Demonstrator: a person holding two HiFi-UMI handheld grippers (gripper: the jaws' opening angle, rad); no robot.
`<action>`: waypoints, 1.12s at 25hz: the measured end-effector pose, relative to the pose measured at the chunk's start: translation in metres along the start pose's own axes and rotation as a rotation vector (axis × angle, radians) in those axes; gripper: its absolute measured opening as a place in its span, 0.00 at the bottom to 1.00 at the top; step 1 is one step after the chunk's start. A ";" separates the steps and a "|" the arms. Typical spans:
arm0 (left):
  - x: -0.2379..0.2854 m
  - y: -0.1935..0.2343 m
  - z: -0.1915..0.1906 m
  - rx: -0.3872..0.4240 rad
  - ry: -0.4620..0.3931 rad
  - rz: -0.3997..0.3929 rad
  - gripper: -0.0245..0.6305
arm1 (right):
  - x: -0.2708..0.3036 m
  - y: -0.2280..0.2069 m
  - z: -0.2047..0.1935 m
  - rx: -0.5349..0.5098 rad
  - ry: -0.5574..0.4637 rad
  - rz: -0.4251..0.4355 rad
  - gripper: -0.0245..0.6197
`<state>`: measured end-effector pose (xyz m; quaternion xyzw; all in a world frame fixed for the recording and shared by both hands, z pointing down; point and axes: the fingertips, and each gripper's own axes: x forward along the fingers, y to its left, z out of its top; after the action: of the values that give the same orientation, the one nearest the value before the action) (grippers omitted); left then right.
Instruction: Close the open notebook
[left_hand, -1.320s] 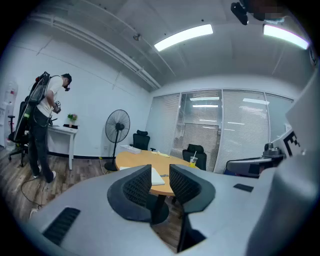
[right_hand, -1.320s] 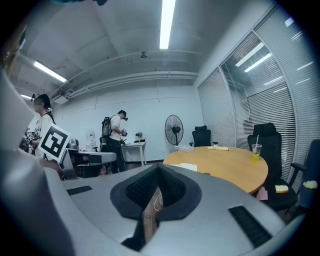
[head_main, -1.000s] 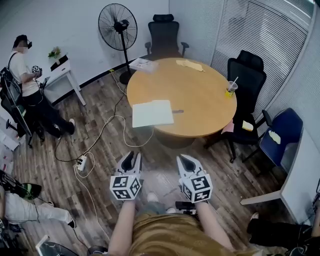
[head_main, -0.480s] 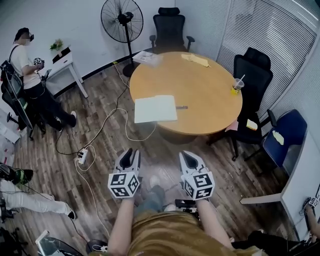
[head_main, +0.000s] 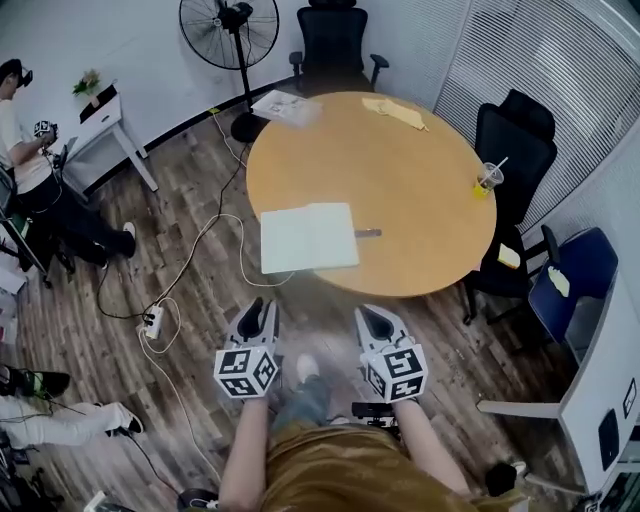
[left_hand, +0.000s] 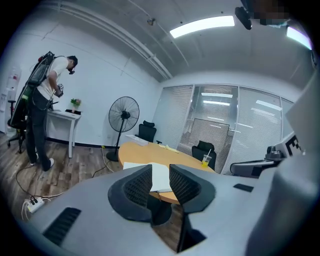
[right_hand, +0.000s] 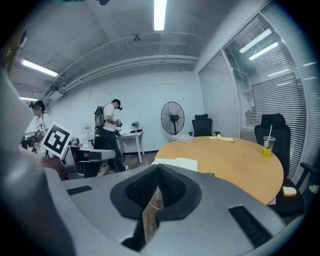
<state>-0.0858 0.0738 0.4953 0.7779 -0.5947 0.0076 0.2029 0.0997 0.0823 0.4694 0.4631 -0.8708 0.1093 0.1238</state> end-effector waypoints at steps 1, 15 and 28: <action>0.015 0.007 0.005 -0.001 0.006 -0.004 0.22 | 0.014 -0.007 0.003 0.002 0.008 -0.005 0.06; 0.140 0.082 0.045 -0.004 0.057 -0.069 0.22 | 0.132 -0.055 0.038 -0.040 0.055 -0.122 0.06; 0.161 0.089 0.061 -0.010 0.035 -0.072 0.21 | 0.138 -0.068 0.049 -0.029 0.030 -0.156 0.06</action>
<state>-0.1358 -0.1130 0.5078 0.7974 -0.5628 0.0110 0.2175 0.0764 -0.0779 0.4724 0.5259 -0.8317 0.0935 0.1515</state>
